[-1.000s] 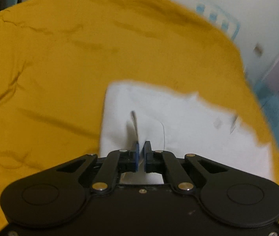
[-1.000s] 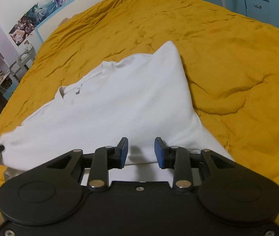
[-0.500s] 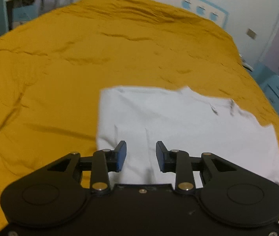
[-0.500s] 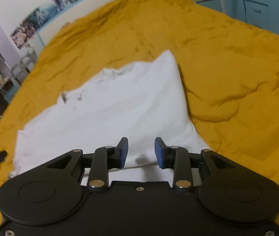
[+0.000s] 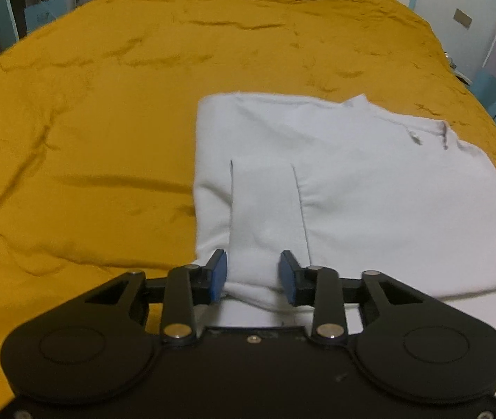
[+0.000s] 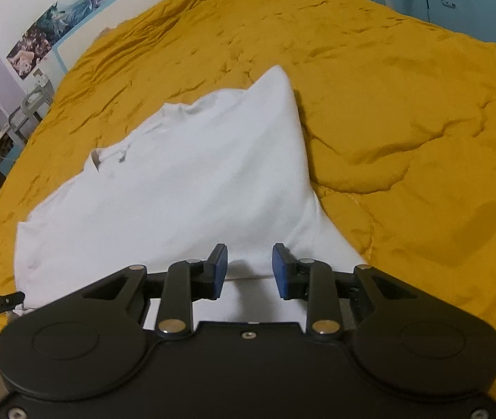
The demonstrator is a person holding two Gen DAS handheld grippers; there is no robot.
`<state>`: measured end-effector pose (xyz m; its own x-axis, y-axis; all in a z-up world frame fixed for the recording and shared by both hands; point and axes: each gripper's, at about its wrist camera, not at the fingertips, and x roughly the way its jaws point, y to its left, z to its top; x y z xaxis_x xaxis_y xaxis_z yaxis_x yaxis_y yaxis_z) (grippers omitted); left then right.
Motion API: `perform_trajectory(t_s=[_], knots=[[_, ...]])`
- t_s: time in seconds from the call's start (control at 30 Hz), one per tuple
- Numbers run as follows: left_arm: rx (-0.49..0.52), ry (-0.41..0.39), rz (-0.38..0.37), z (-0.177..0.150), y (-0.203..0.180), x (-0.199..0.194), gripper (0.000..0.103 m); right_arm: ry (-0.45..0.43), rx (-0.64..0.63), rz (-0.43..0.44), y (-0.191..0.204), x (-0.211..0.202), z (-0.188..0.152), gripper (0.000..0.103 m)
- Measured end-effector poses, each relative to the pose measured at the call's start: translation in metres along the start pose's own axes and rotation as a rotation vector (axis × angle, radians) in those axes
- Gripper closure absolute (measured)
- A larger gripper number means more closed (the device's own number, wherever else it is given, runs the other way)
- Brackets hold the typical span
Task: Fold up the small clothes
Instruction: 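Move both tools to the sweatshirt hem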
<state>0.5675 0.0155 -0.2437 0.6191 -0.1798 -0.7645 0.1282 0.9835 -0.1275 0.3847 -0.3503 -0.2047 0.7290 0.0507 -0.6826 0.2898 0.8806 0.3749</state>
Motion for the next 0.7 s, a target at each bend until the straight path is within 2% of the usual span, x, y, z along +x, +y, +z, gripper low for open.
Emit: perform_trajectory(t_s=[0.17, 0.3, 0.4, 0.57, 0.7], knots=[[0.087, -0.041, -0.03, -0.015, 0.013, -0.073, 0.07, -0.032, -0.059, 0.035, 0.008, -0.063, -0.005, 0.072], [0.103, -0.026, -0.075, -0.057, 0.035, -0.141, 0.067, -0.017, -0.087, 0.087, -0.009, -0.13, -0.031, 0.072], [0.096, 0.009, -0.087, -0.097, 0.051, -0.18, 0.066, 0.021, -0.108, 0.09, -0.027, -0.167, -0.061, 0.072], [0.07, 0.088, -0.106, -0.152, 0.073, -0.221, 0.066, 0.096, -0.094, 0.063, -0.059, -0.21, -0.117, 0.072], [0.057, 0.146, -0.122, -0.185, 0.079, -0.232, 0.065, 0.118, -0.04, 0.042, -0.08, -0.227, -0.144, 0.069]])
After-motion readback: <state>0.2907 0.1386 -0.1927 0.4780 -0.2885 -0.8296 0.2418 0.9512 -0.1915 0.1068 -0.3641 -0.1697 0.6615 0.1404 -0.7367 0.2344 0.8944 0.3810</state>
